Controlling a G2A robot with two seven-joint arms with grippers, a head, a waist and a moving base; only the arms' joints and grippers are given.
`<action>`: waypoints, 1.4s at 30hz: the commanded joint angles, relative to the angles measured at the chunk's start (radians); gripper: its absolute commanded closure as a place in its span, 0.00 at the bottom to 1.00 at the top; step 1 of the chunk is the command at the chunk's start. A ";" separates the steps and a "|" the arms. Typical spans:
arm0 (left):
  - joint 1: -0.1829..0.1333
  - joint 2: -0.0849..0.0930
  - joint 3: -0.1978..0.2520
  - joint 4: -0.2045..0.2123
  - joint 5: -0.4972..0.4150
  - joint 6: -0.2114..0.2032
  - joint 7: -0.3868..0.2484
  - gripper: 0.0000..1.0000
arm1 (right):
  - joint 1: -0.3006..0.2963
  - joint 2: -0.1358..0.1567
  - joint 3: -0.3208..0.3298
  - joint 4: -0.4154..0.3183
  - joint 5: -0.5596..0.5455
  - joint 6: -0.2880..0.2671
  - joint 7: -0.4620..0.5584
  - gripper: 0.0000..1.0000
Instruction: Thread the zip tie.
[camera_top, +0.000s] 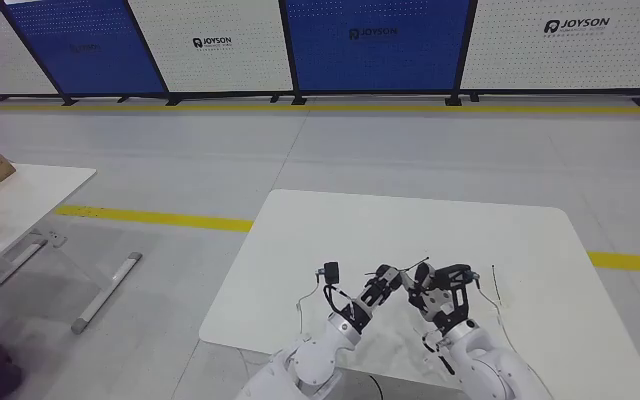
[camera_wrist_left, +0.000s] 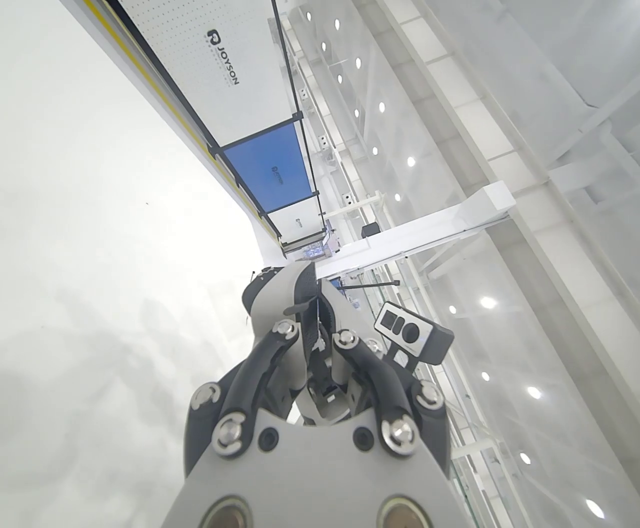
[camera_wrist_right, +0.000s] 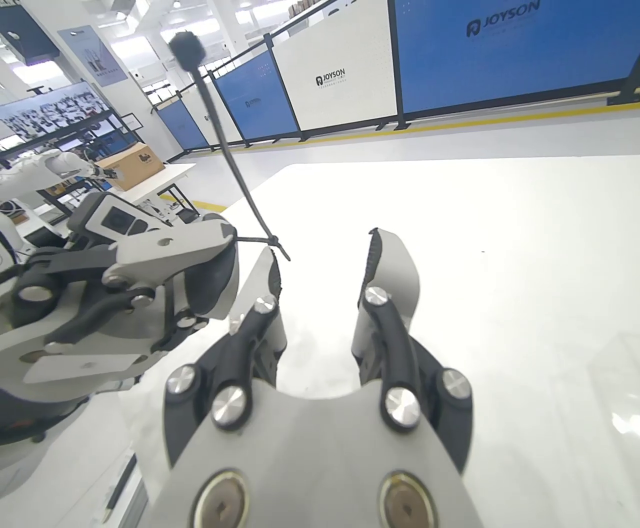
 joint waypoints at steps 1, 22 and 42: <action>-0.002 -0.001 0.004 0.003 0.002 0.000 0.001 1.00 | -0.002 0.000 0.002 -0.001 -0.001 -0.002 0.000 0.65; -0.009 -0.007 0.014 0.028 0.011 0.005 0.008 1.00 | 0.005 -0.004 -0.015 0.016 -0.022 -0.006 -0.004 1.00; 0.025 -0.001 -0.007 -0.020 0.020 -0.039 0.003 1.00 | 0.014 -0.005 -0.042 0.032 -0.045 -0.033 0.055 1.00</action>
